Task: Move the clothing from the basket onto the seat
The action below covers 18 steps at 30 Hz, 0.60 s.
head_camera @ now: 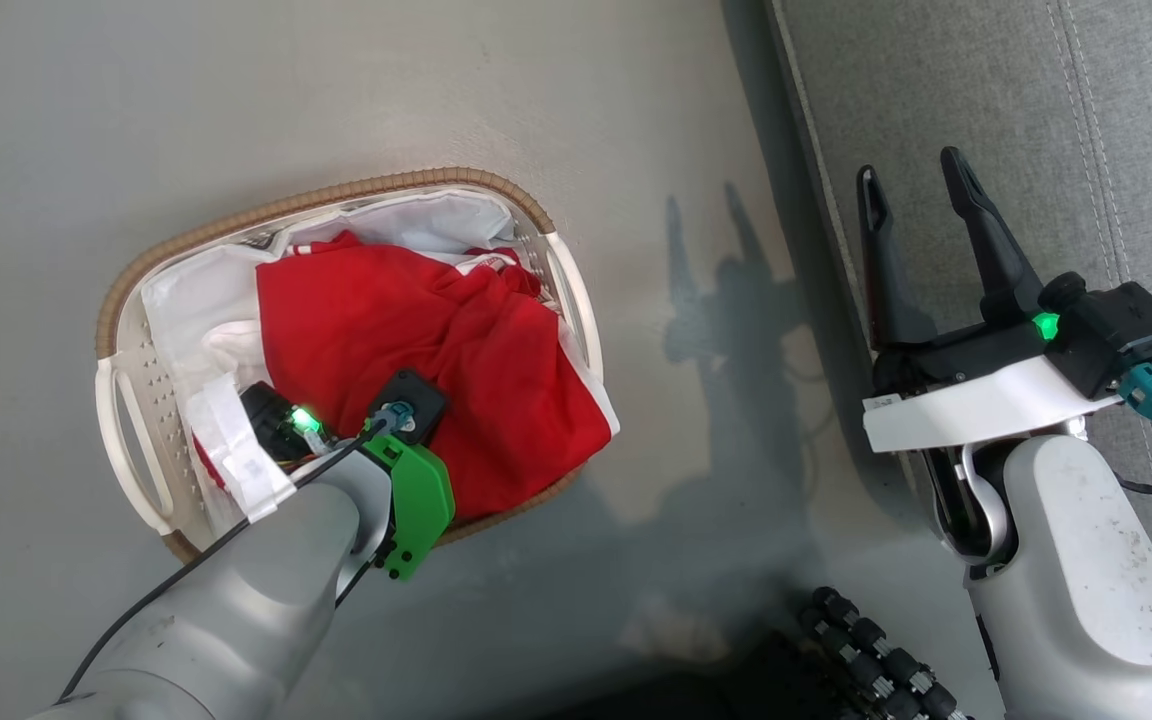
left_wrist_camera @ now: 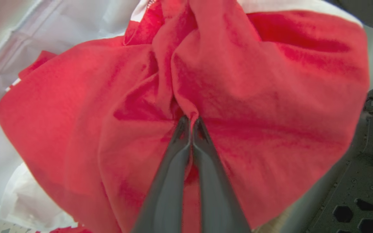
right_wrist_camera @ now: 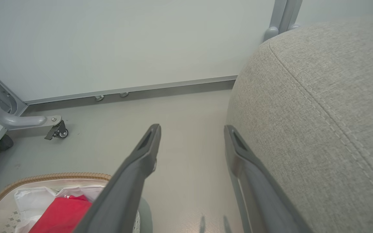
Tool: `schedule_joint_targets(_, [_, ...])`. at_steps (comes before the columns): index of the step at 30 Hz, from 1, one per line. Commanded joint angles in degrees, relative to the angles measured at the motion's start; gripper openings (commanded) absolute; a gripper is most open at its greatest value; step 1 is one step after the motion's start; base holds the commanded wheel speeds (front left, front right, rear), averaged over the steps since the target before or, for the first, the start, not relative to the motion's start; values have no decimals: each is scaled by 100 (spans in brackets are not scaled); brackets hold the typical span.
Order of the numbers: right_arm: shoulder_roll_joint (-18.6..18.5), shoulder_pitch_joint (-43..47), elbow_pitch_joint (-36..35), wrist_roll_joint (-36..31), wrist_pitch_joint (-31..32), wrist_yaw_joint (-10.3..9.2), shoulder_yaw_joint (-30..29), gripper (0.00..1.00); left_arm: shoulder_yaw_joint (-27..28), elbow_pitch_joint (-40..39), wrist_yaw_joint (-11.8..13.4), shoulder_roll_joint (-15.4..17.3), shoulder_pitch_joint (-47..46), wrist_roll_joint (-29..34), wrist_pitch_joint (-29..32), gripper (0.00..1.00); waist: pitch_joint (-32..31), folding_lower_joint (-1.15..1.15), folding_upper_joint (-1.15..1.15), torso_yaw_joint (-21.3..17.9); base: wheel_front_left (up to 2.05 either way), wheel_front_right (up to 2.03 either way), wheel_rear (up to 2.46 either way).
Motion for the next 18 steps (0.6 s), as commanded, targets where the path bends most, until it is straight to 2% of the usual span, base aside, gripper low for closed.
schedule_joint_targets(1, [-19, 9, 27, -11, -28, -2, -16, 100, 3, 70, 1, -11, -102, -41, -87, 0, -42, -1, 0, 23, 0, 0, 0])
schedule_joint_targets(13, [-20, 208, 197, -191, -28, -2, -122, 100, 184, 143, 27, -144, 98, -99, -535, 0, -745, -1, 0, 298, 0, 0, 0])
schedule_joint_targets(18, [-21, 390, 280, -338, -28, -2, -216, 100, 514, -495, 197, 2, 246, 70, -541, 0, -1289, -1, 0, 482, 0, 0, 0])
